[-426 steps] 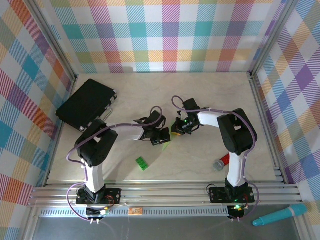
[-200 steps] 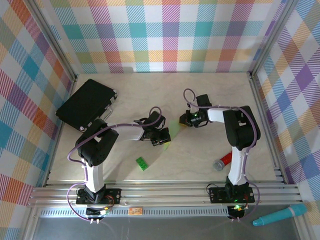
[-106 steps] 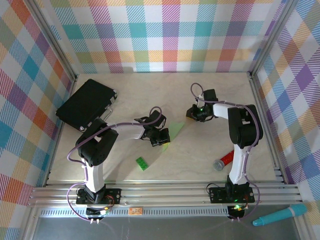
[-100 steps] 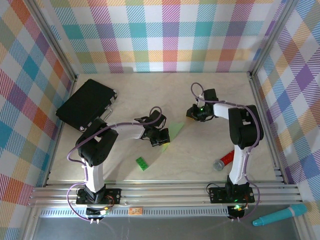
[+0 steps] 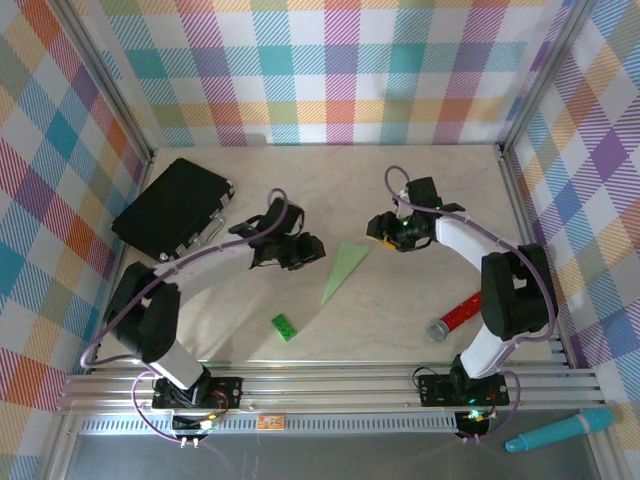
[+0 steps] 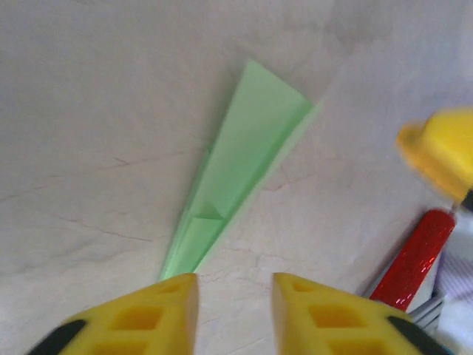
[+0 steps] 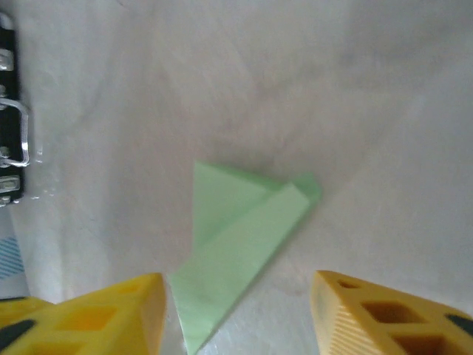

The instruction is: Fold a paper plane with a square sheet of paper (pick it up from the middle)

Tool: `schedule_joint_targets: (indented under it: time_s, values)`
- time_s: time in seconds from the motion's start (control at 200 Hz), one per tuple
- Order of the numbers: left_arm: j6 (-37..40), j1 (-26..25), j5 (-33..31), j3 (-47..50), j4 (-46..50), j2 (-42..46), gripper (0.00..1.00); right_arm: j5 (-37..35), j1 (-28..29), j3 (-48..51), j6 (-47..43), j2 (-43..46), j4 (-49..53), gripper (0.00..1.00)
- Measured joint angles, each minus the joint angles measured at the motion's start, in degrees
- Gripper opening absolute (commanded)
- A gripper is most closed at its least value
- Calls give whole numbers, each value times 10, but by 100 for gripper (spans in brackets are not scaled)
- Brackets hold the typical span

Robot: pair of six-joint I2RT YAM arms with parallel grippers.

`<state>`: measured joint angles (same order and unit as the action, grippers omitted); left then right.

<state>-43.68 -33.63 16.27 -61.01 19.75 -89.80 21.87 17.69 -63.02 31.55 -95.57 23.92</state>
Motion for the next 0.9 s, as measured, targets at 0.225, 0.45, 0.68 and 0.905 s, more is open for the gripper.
schedule_joint_targets:
  time_s: [0.225, 0.45, 0.68, 0.905]
  values:
    - [12, 51, -44, 78, 17, 51, 80, -90, 114, -2, 59, 2, 72, 66]
    - [28, 64, -65, 118, 24, 70, 95, -157, 177, -62, 111, -60, 114, 67]
    - [30, 68, -63, 140, 9, 78, 100, -198, 196, -132, 129, -125, 139, 65]
    - [30, 69, -58, 141, 5, 78, 100, -222, 198, -141, 148, -136, 167, 57]
